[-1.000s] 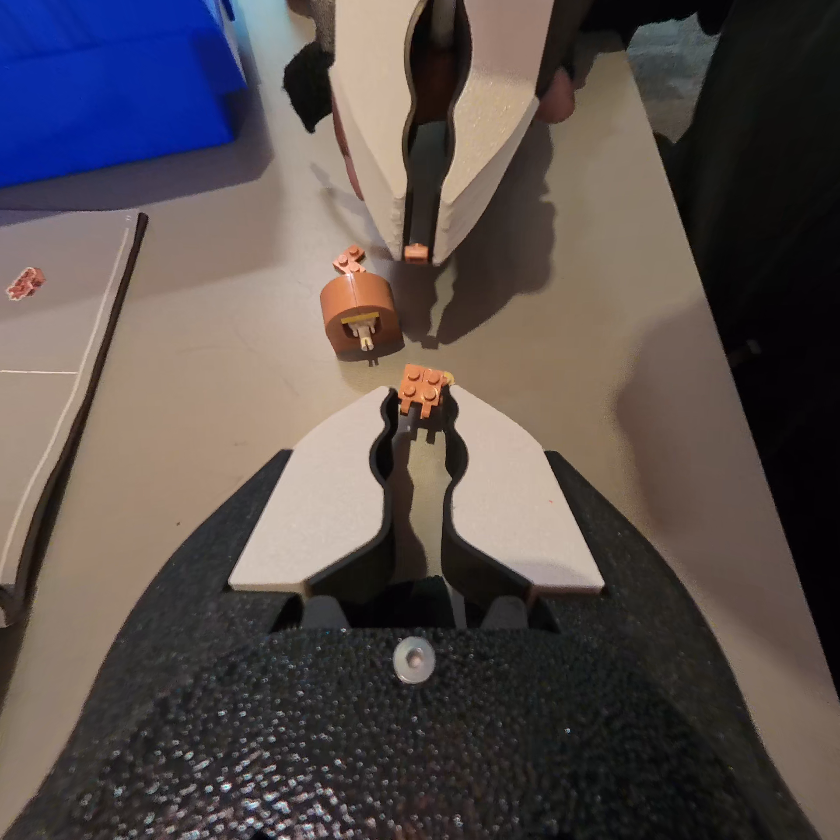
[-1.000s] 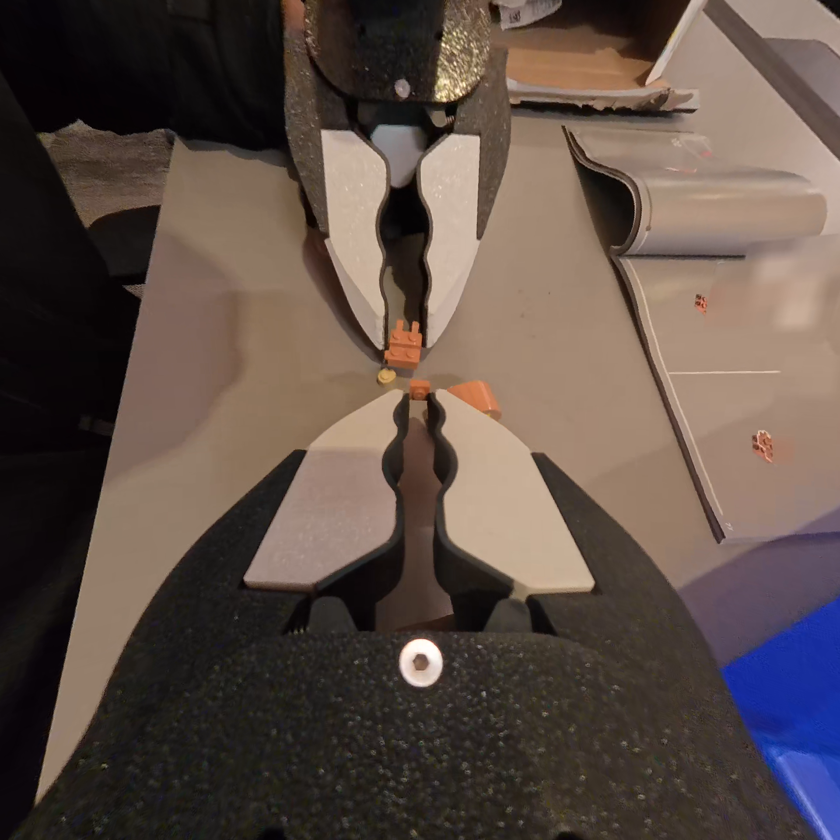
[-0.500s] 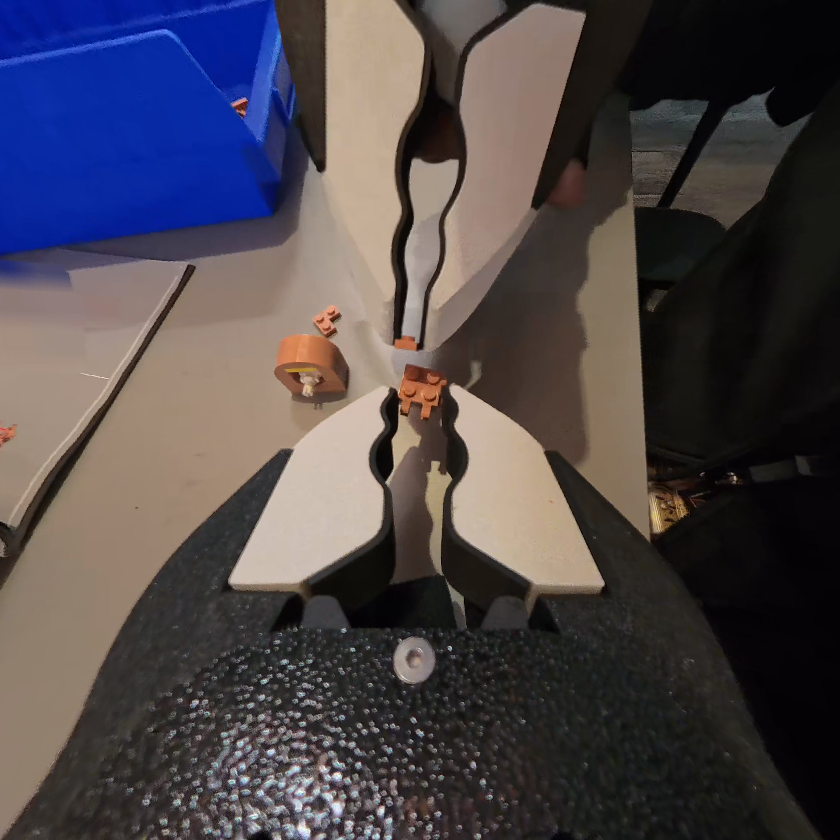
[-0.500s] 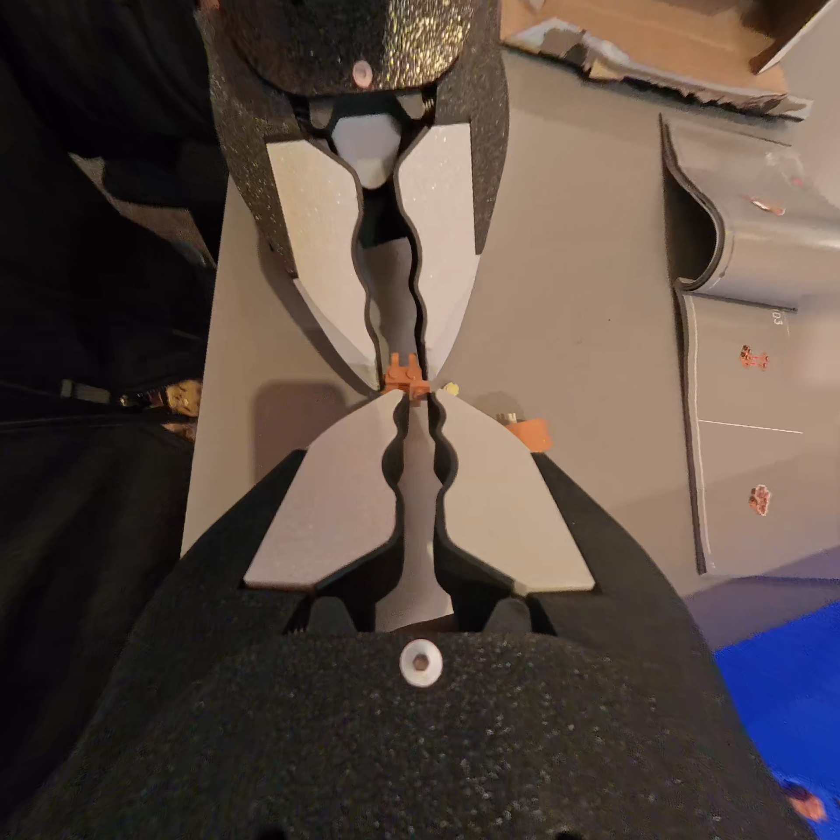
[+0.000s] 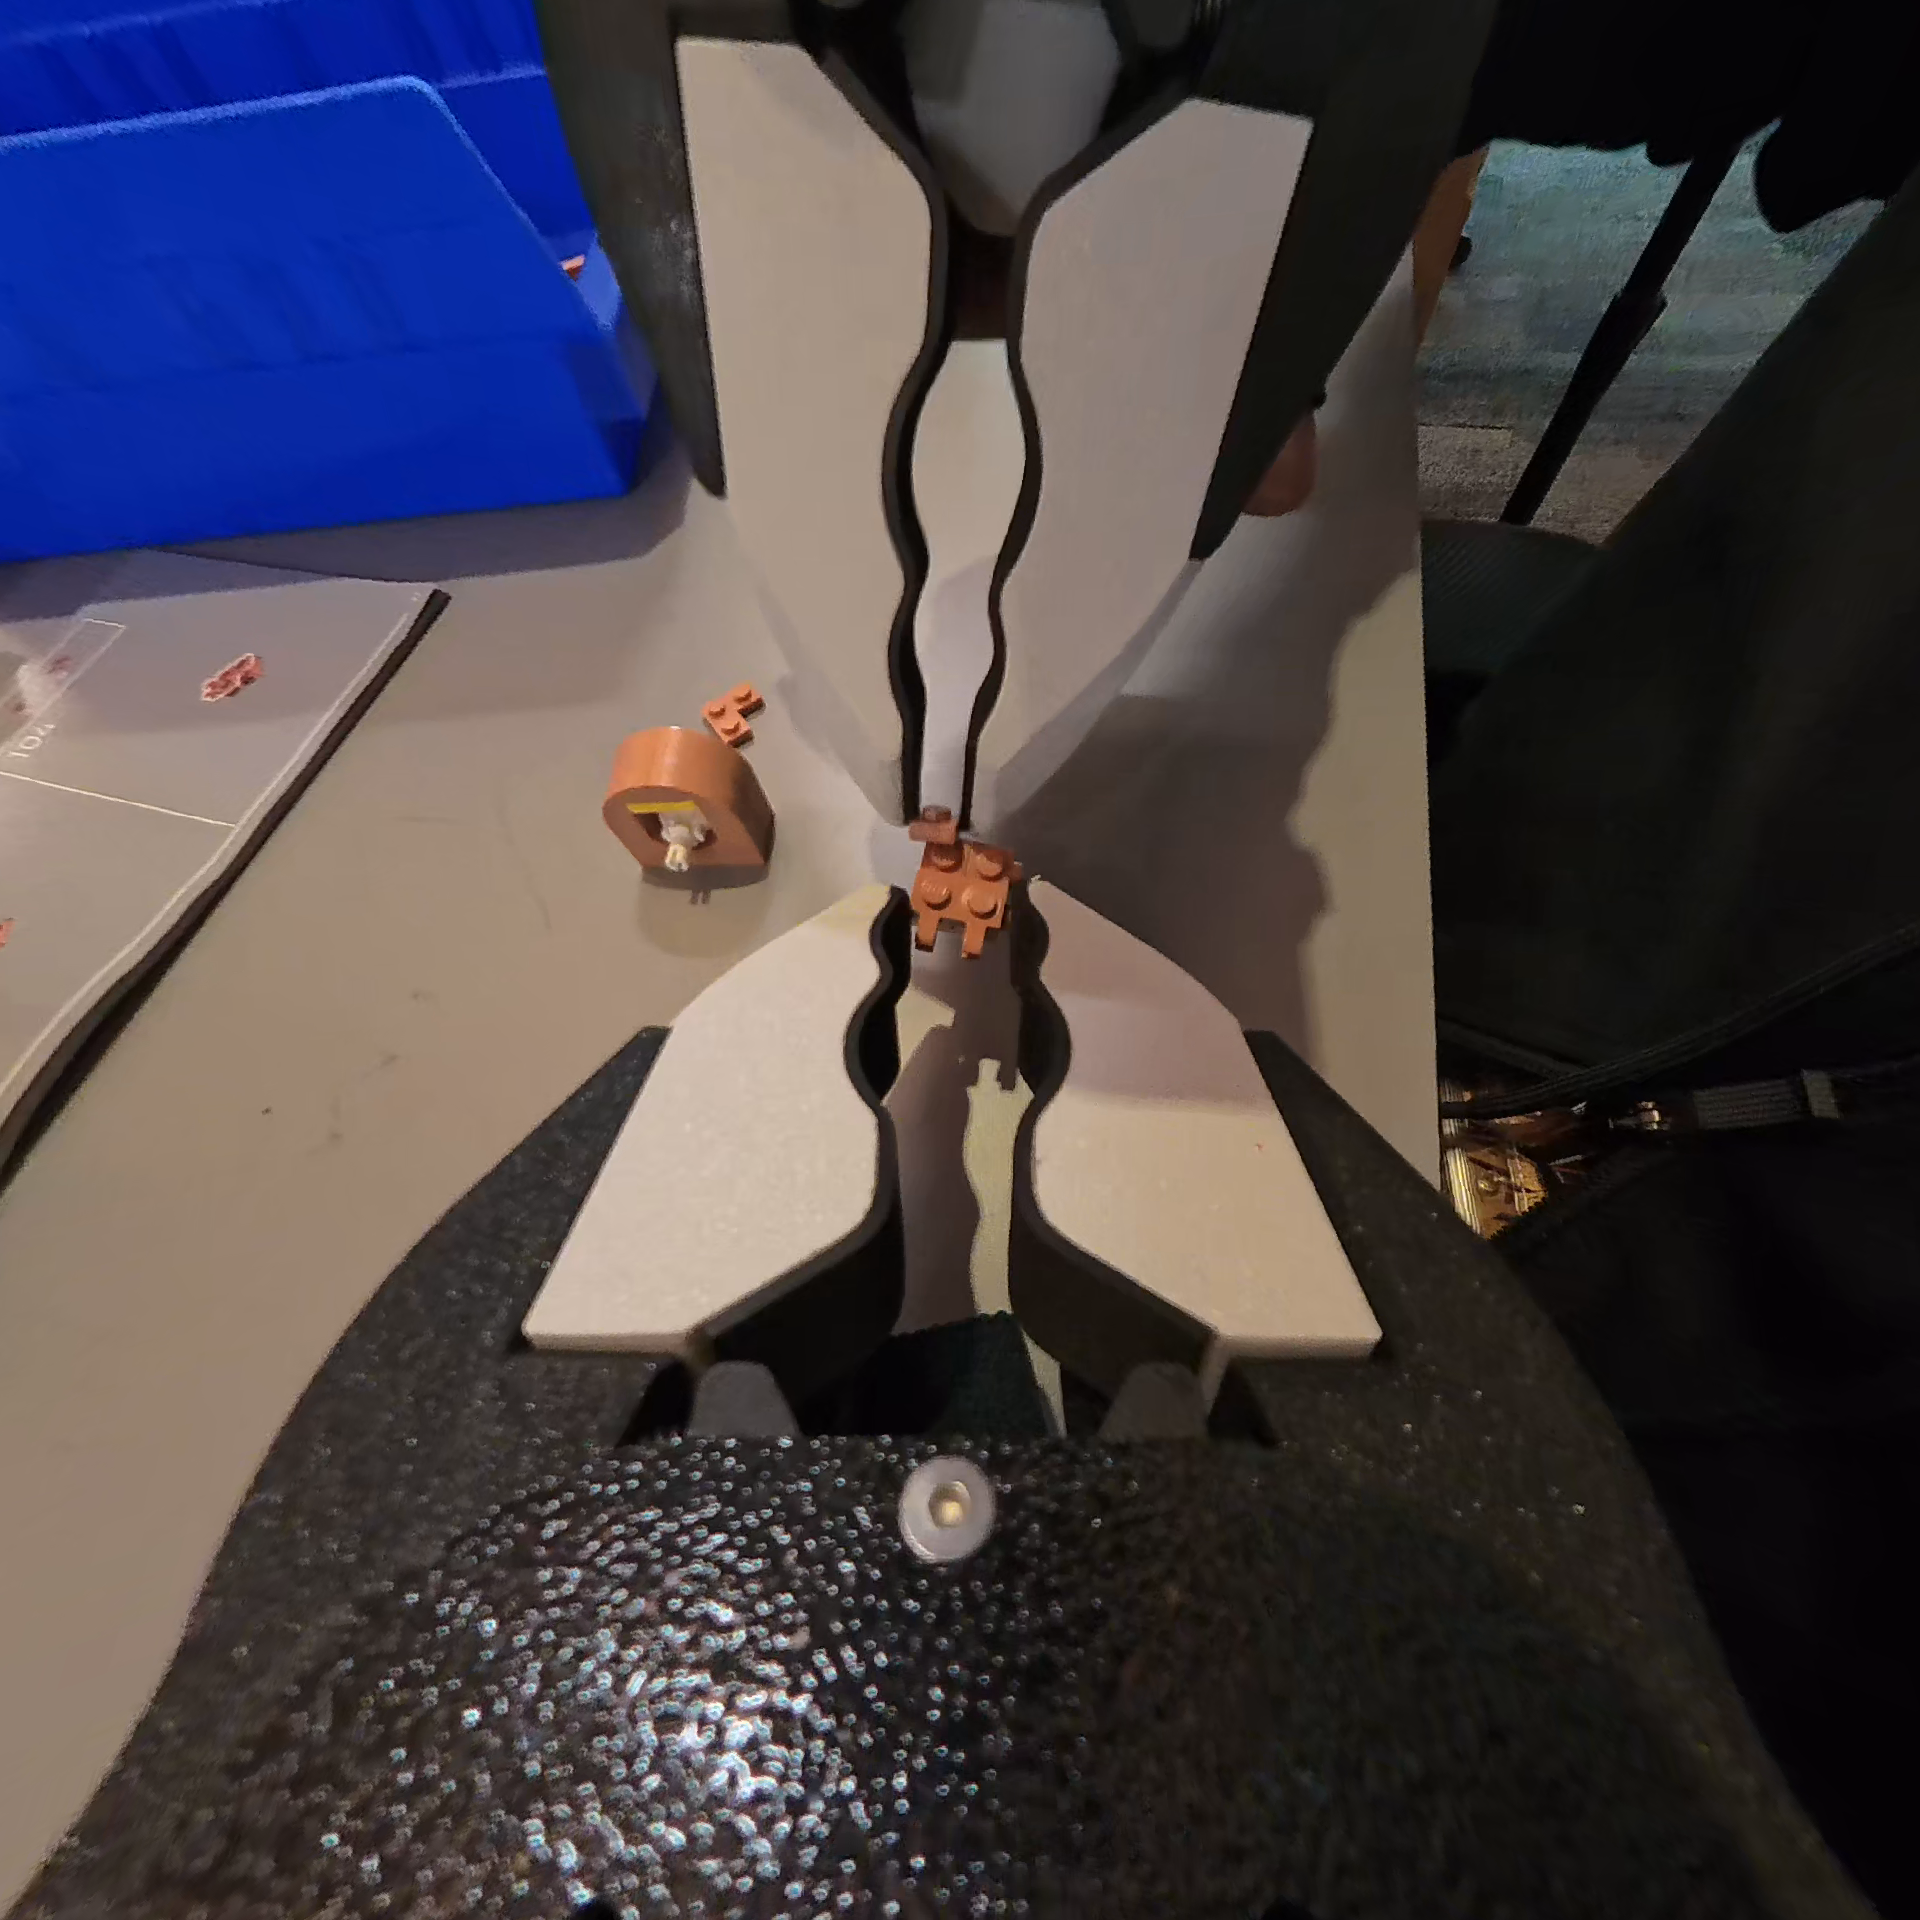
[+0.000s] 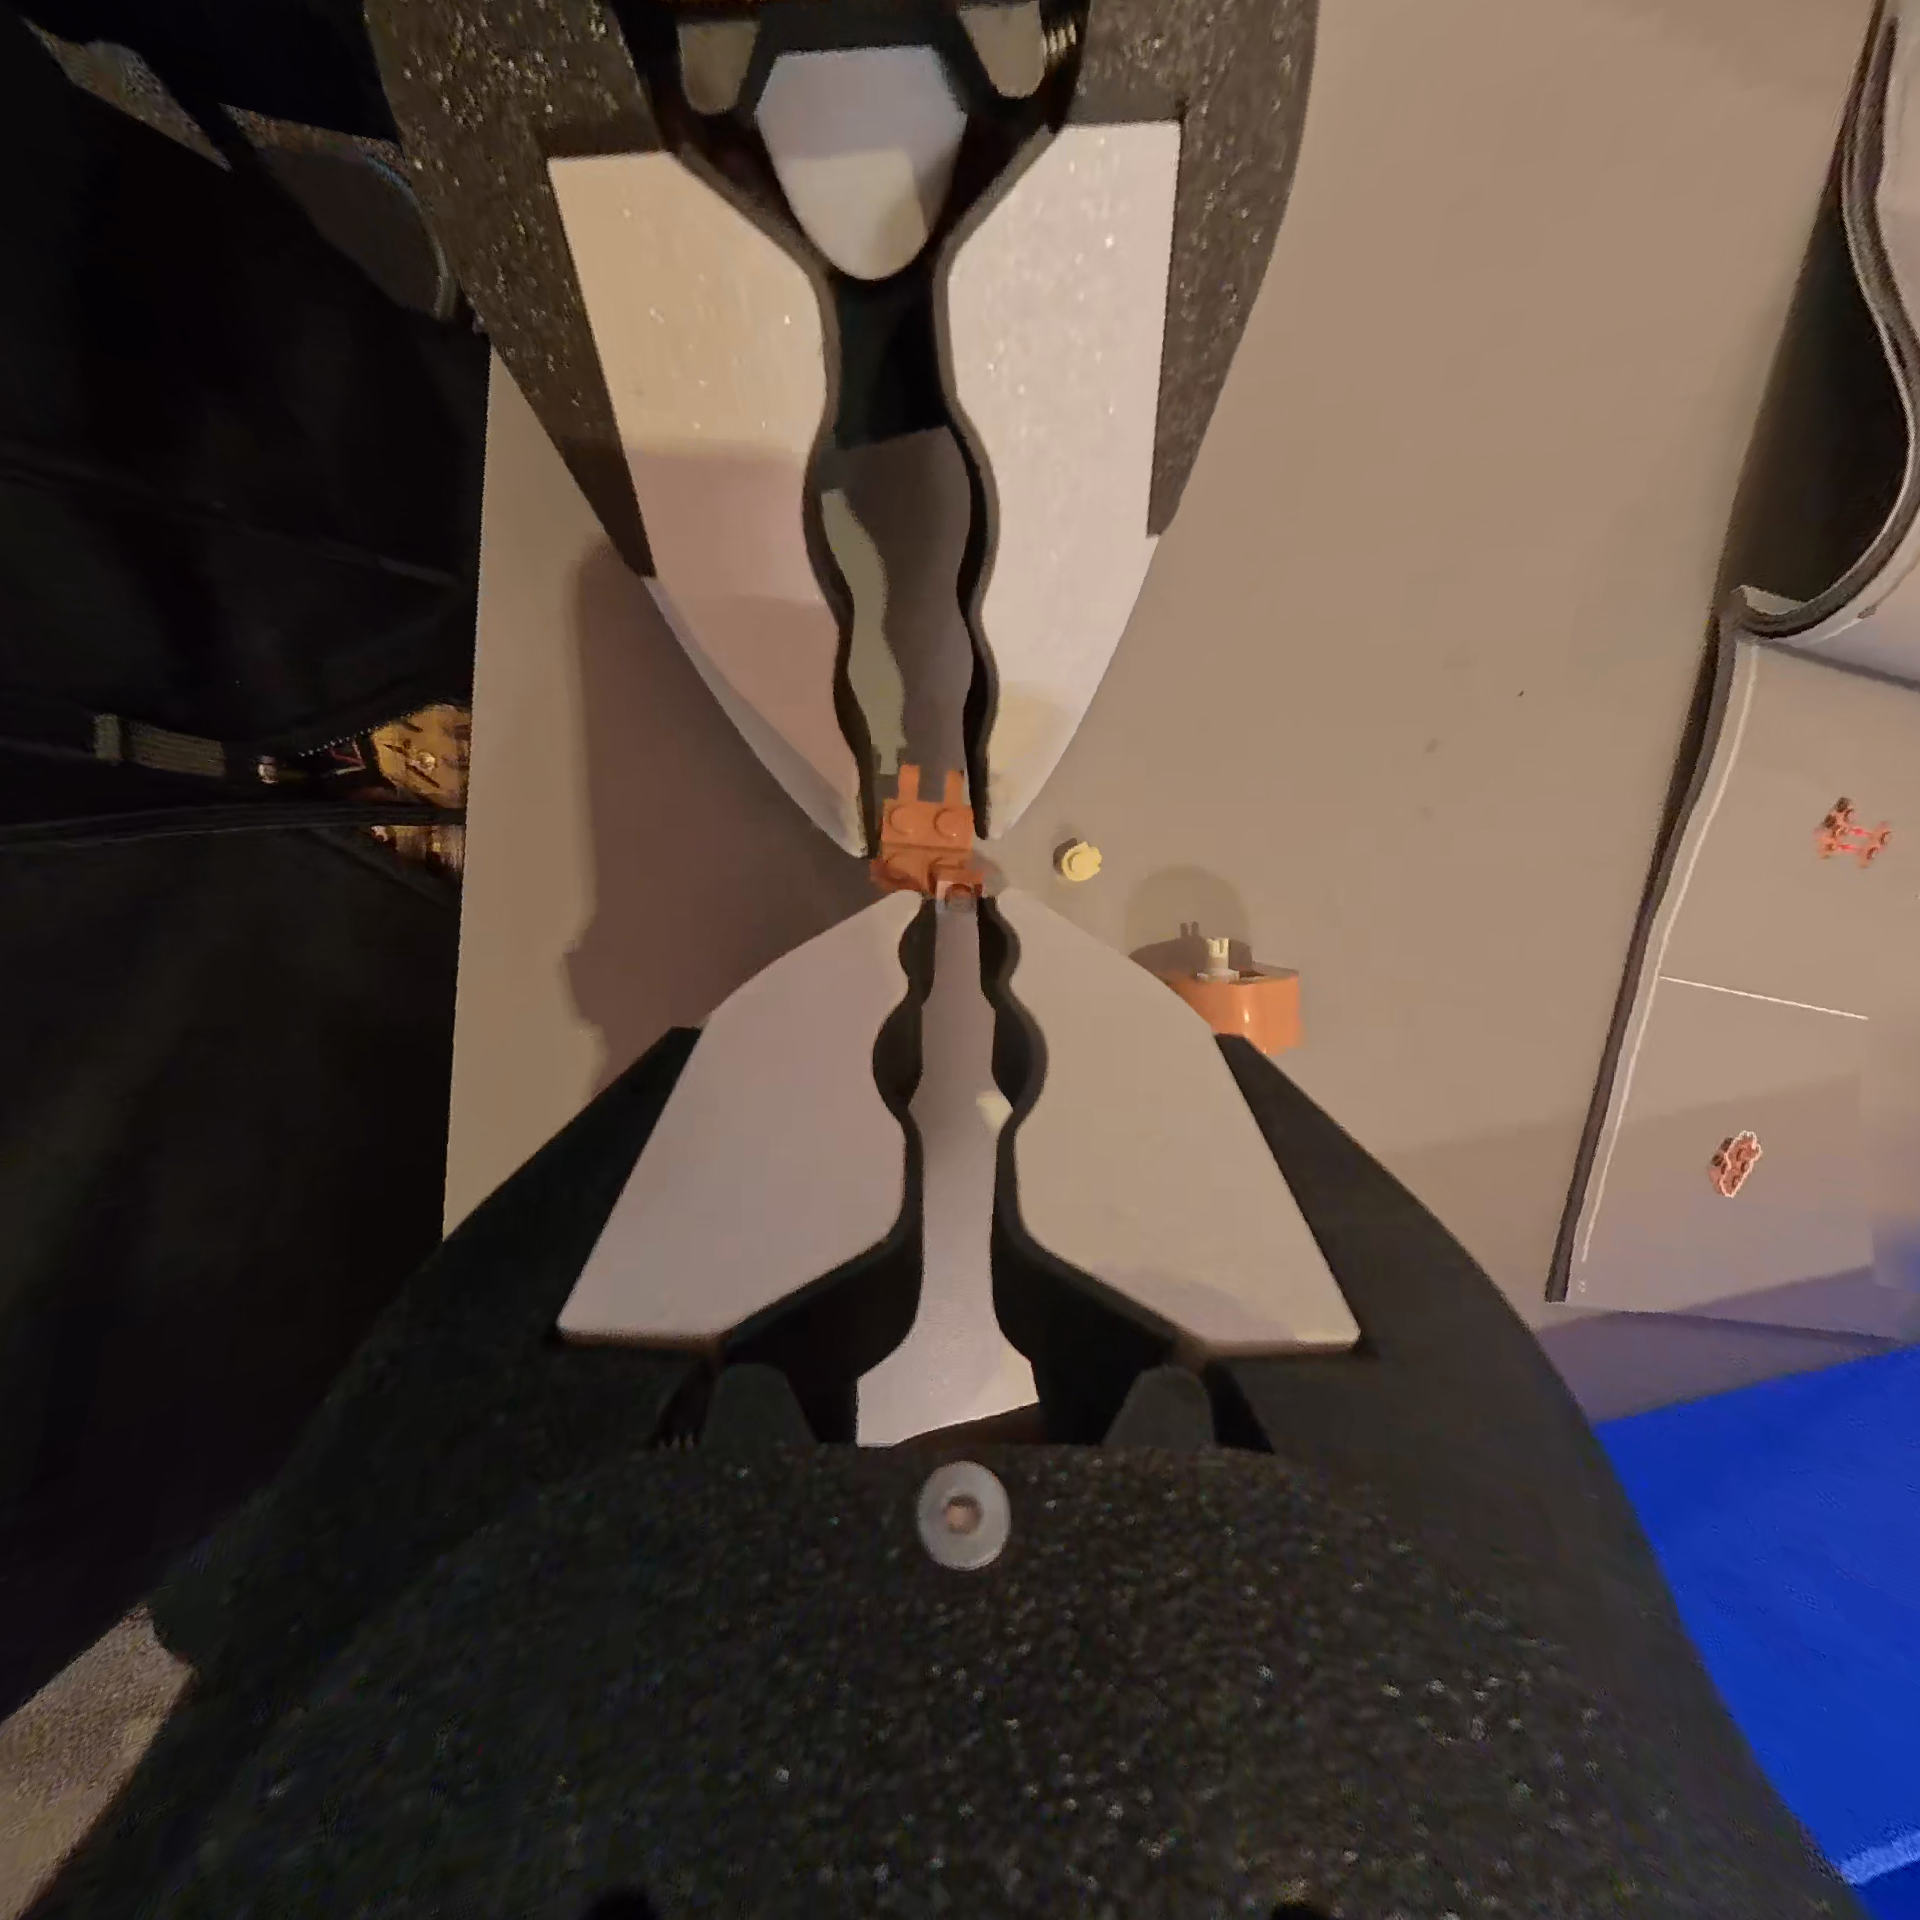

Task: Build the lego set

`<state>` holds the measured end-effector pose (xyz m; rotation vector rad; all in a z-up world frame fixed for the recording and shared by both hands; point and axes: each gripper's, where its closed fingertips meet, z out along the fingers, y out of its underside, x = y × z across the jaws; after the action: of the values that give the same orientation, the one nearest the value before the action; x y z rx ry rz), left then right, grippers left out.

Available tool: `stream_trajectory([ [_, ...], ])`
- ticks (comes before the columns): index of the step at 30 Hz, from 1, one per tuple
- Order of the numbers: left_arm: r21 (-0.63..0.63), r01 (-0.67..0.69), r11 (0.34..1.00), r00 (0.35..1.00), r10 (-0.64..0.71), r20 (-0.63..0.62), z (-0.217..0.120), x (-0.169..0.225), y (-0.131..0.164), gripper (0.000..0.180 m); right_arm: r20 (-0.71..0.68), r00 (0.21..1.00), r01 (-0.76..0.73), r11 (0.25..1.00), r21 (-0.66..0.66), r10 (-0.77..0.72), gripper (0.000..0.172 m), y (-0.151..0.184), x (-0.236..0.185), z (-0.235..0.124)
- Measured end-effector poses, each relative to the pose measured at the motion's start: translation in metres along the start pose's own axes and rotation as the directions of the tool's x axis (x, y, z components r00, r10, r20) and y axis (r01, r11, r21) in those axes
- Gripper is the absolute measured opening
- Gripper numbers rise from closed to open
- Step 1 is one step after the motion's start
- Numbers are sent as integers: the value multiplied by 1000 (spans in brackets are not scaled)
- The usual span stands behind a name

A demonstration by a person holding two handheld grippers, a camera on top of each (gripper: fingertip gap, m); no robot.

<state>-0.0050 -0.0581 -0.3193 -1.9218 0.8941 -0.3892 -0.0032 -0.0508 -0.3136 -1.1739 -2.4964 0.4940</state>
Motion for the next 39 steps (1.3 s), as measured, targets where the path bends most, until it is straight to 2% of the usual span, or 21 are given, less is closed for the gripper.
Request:
stream_trajectory([
  [17, -38, -6, 999, 1000, 7, 14, 0, -1, 6, 18, -4, 998, 55, 995, -84, -55, 7, 1, 0, 7],
  [39, -42, 0, 999, 1000, 0, 2, 0, 0, 7, 18, 4, 997, 77, 990, -119, -77, 7, -1, -1, 9],
])
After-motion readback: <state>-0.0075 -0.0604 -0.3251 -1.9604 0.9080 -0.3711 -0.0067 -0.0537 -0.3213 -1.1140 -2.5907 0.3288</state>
